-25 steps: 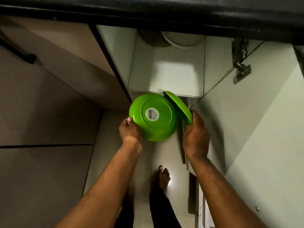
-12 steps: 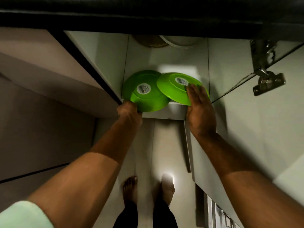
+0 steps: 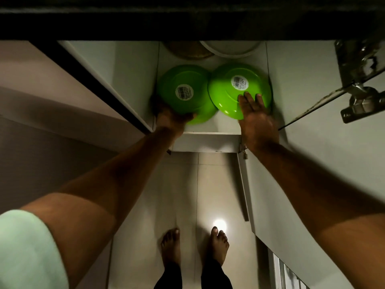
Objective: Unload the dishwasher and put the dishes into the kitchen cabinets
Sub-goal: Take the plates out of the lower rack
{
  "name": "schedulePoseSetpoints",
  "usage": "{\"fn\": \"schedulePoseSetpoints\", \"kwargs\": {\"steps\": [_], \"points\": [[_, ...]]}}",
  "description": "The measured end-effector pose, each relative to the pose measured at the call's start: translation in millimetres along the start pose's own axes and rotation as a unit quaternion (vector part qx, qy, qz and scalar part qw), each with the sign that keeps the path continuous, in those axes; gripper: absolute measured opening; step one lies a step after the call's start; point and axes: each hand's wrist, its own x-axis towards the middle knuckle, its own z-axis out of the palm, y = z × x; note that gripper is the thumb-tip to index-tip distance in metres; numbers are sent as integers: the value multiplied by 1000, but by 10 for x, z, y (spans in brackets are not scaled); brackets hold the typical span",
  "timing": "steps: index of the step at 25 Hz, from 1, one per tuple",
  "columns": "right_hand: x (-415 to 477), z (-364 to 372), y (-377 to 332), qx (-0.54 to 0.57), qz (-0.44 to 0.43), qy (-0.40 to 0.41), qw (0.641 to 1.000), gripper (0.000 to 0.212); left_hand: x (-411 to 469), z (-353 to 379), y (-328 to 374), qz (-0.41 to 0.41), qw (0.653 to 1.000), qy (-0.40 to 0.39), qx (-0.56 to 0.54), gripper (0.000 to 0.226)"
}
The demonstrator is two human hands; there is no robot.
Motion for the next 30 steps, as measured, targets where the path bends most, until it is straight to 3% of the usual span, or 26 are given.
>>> {"fn": "schedulePoseSetpoints", "kwargs": {"steps": [4,7,11,16,19,25,30], "points": [[42,18,20,-22,-5,-16,1000,69,59,8,11,2,998,-42,38,139],[66,14,41,-4,-22,-1,1000,70,143,32,-27,24,984,-35,172,134],[94,43,56,30,-31,0,999,71,345,73,-159,-8,990,-18,139,160],[99,172,41,36,-32,31,998,72,170,67,-36,37,982,-27,181,104],[80,194,13,42,-34,50,997,72,177,43,-76,47,984,-18,173,92],[-58,179,-22,30,-39,63,997,80,-29,-12,-81,38,952,33,303,97],[-475,170,-106,51,-37,139,988,73,-316,-6,-169,86,948,77,295,108]]}}
